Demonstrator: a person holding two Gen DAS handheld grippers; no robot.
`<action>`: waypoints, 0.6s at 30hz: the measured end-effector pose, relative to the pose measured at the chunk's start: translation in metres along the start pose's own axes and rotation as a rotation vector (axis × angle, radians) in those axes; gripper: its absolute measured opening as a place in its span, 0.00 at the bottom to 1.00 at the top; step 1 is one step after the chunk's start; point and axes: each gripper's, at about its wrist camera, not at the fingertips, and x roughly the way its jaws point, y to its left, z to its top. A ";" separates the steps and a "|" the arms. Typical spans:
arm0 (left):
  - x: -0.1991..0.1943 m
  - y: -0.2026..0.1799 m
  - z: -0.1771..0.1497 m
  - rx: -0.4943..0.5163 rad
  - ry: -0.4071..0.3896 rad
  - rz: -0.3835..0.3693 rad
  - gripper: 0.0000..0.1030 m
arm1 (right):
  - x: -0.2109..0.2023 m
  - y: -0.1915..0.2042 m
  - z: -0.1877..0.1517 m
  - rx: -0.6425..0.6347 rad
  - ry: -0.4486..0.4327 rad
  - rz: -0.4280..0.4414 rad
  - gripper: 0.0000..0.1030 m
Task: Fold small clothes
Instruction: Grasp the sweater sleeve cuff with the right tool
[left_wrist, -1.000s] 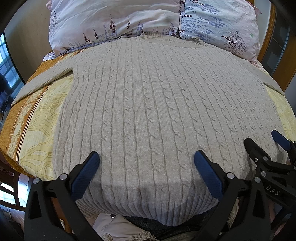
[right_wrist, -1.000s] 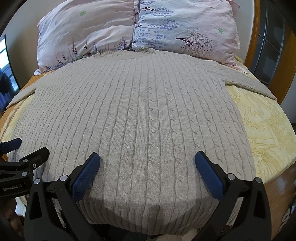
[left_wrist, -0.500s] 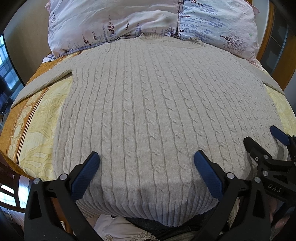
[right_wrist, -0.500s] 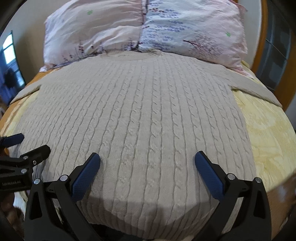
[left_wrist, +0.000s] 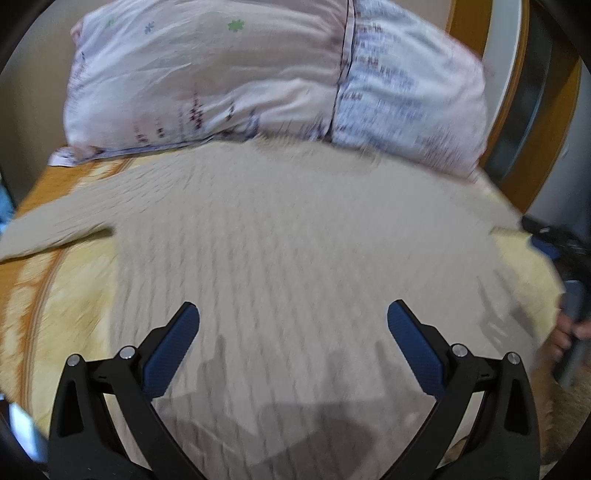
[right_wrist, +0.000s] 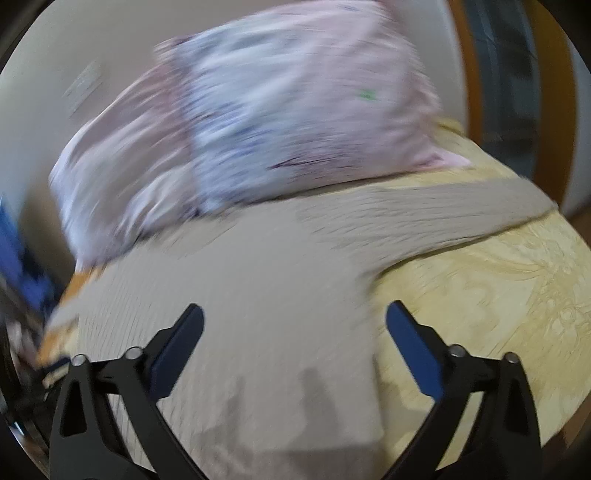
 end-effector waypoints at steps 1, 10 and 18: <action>0.001 0.004 0.006 -0.016 -0.010 -0.028 0.98 | 0.005 -0.011 0.008 0.050 0.012 -0.001 0.83; 0.023 0.004 0.053 0.088 -0.056 0.071 0.98 | 0.057 -0.107 0.033 0.530 0.137 0.000 0.59; 0.056 0.009 0.069 0.042 0.018 0.010 0.98 | 0.072 -0.131 0.041 0.634 0.112 0.029 0.42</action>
